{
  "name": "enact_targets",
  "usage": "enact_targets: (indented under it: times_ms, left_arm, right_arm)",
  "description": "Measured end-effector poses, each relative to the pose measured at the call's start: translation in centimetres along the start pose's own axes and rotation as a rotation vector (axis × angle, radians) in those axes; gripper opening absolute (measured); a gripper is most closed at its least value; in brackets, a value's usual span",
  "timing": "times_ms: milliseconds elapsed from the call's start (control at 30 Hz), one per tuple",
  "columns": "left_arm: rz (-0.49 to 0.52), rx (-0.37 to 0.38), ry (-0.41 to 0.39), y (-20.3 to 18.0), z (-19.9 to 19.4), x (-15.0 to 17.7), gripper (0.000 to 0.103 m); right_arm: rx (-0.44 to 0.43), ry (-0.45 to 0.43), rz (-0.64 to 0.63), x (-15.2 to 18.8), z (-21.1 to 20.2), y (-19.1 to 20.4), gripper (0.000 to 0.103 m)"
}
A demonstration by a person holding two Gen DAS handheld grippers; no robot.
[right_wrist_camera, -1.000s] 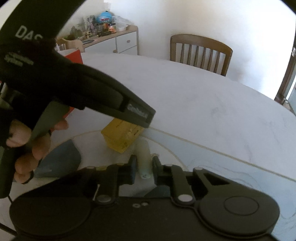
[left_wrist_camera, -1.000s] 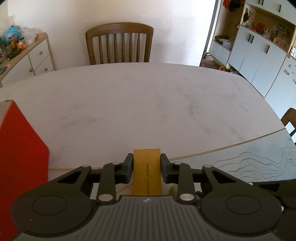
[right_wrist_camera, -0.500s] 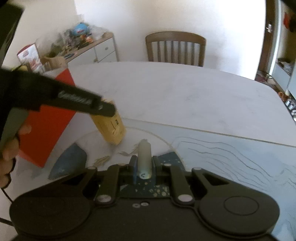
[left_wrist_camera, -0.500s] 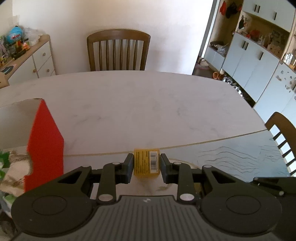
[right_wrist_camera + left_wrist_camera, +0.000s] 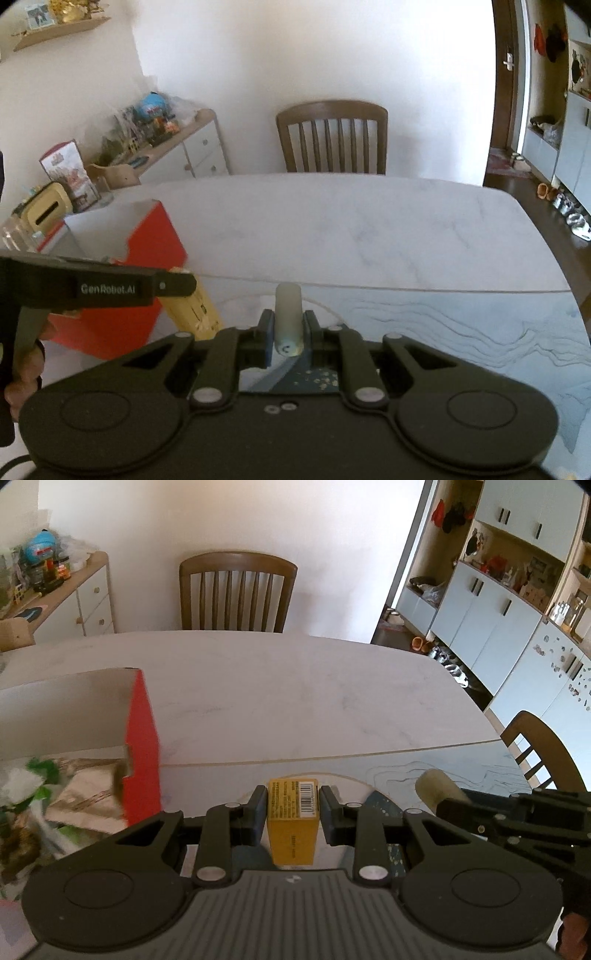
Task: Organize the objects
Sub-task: 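Carry the yellow box with the left tool while the right tool carries the stone into the box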
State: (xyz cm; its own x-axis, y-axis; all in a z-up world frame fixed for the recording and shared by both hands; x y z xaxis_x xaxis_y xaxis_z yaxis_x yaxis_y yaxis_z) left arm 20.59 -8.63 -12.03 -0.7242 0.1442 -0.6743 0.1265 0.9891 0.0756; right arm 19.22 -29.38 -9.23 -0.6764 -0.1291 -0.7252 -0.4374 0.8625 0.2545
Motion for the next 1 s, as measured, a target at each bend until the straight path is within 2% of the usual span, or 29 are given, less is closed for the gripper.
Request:
enact_targets:
  times_ms: [300, 567, 633, 800, 1000]
  left_arm:
    - [-0.018, -0.018, -0.024, 3.6, -3.8, -0.2, 0.029]
    - [-0.077, -0.034, -0.04, 9.0, -6.1, 0.0, 0.029]
    - [-0.074, -0.059, -0.058, 10.2, -6.6, -0.2, 0.021]
    - [-0.077, -0.083, -0.098, 13.6, -7.6, -1.0, 0.021]
    - [-0.085, -0.145, -0.096, 18.2, -7.5, -1.2, 0.021]
  right_arm:
    - [-0.043, -0.029, -0.032, -1.9, -1.0, 4.5, 0.014]
    - [-0.098, -0.038, -0.089, -3.0, 0.2, 10.0, 0.014]
    - [-0.111, -0.036, -0.1, -3.3, 0.7, 11.3, 0.014]
    - [-0.133, -0.033, -0.126, -3.6, 2.0, 14.3, 0.014]
    - [-0.135, -0.02, -0.15, -4.0, 3.7, 16.4, 0.014]
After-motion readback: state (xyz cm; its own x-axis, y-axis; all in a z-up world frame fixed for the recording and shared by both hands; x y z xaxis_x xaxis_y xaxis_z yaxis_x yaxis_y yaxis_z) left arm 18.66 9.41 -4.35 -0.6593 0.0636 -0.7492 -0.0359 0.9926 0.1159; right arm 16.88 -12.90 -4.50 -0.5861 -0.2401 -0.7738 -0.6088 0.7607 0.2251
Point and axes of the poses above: each gripper's, at about its wrist camera, not at the fingertips, and z roughly the way its jaws point, y to its left, x to its underside, the point moved 6 cm from there along z, roughly the way its jaws point, and after that the axes turned 7 degrees about -x, right-handed, at the moved point
